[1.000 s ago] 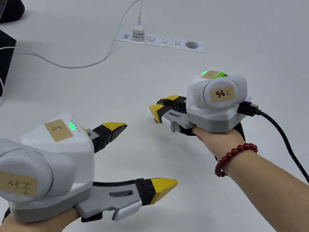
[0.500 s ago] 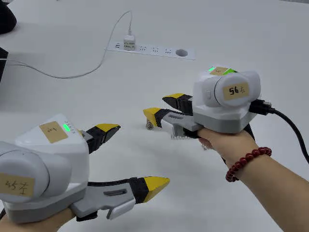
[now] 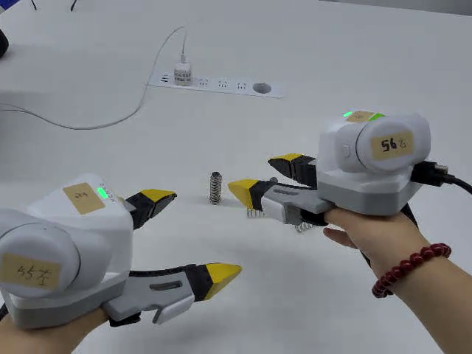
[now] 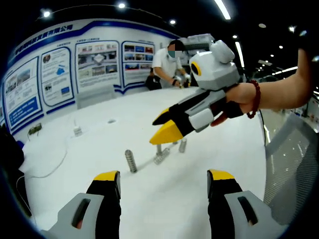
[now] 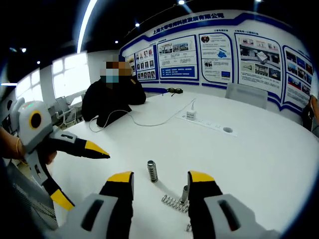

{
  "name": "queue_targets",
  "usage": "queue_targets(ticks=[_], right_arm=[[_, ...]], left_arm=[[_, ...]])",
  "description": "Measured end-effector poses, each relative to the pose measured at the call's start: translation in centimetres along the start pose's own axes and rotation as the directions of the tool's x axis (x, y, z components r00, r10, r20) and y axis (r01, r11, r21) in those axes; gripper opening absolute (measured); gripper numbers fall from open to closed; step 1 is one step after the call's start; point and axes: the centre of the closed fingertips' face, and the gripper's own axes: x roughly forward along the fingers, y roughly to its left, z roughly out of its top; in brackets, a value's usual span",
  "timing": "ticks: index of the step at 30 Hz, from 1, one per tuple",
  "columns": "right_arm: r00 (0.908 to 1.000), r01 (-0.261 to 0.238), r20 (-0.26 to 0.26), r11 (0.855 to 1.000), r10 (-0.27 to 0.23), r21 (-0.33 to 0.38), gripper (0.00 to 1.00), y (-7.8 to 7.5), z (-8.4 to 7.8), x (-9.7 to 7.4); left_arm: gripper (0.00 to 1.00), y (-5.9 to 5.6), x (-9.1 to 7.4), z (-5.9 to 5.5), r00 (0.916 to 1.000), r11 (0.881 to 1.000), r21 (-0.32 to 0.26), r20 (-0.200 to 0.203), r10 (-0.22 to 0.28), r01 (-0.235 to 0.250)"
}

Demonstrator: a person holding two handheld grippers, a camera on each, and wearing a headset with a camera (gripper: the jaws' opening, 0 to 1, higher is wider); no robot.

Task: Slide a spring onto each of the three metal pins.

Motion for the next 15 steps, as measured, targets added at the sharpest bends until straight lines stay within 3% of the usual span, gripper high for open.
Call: queue_targets(ticks=[7,11,15], right_arm=[[1.0000,0.002,0.008,1.000,-0.003,0.018,0.48,-0.5,-0.4,-1.8],[0.9998,-0.003,0.018,1.000,0.003,0.027,0.50,-0.4,-0.5,-2.8],[0.9997,-0.002,0.024,0.999,0.001,0.042,0.51,-0.6,-1.2,-3.9]], left_arm=[[0.69,0.5,1.0,-0.1,0.9998,1.000,0.026,-0.020,-0.008,0.008],[0.67,0.4,1.5,0.2,0.9998,0.999,0.025,-0.006,-0.021,0.022],[0.63,0.3,2.4,0.3,0.9995,0.999,0.047,-0.016,-0.026,0.027]])
